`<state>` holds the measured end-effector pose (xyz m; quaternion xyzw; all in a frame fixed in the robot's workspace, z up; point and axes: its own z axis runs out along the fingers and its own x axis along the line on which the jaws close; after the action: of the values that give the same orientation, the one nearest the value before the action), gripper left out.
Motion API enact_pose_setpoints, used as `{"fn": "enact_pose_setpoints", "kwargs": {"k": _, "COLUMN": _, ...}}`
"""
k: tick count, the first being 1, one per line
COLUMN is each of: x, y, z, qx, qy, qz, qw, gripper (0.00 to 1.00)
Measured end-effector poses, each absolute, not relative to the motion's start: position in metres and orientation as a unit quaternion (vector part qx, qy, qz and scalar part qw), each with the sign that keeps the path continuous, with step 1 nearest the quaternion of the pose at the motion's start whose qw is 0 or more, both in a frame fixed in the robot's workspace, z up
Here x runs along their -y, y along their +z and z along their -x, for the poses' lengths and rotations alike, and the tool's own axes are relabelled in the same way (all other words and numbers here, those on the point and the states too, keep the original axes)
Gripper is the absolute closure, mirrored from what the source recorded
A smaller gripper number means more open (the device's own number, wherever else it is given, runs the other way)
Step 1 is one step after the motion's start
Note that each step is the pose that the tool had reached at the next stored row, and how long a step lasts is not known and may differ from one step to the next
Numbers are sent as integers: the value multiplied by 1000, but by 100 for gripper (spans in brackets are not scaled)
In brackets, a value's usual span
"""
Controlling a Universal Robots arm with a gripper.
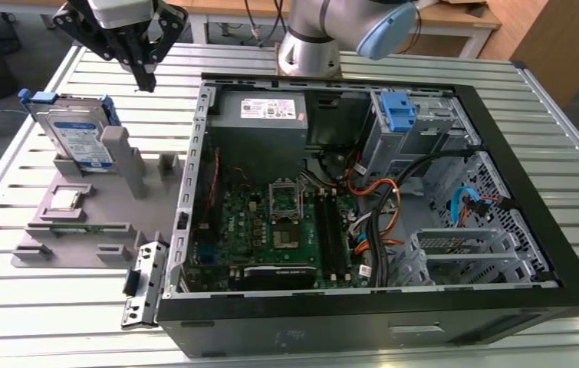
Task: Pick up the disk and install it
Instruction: 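Reach for the disk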
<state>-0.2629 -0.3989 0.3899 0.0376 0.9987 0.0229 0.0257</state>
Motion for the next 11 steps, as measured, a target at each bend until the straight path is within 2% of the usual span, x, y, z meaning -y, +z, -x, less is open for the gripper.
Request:
{"fn": "enact_pose_setpoints", "kwargs": {"k": 3, "x": 399, "y": 390, "z": 263, "qx": -999, "qy": 23, "qz": -38, "qw": 26, "gripper": 90}}
{"fn": "enact_pose_setpoints", "kwargs": {"k": 7, "x": 399, "y": 390, "z": 263, "qx": -999, "qy": 22, "qz": -38, "qw": 14, "gripper": 90}}
{"fn": "enact_pose_setpoints", "kwargs": {"k": 11, "x": 399, "y": 390, "z": 263, "qx": -999, "qy": 22, "qz": -38, "qw": 13, "gripper": 90}}
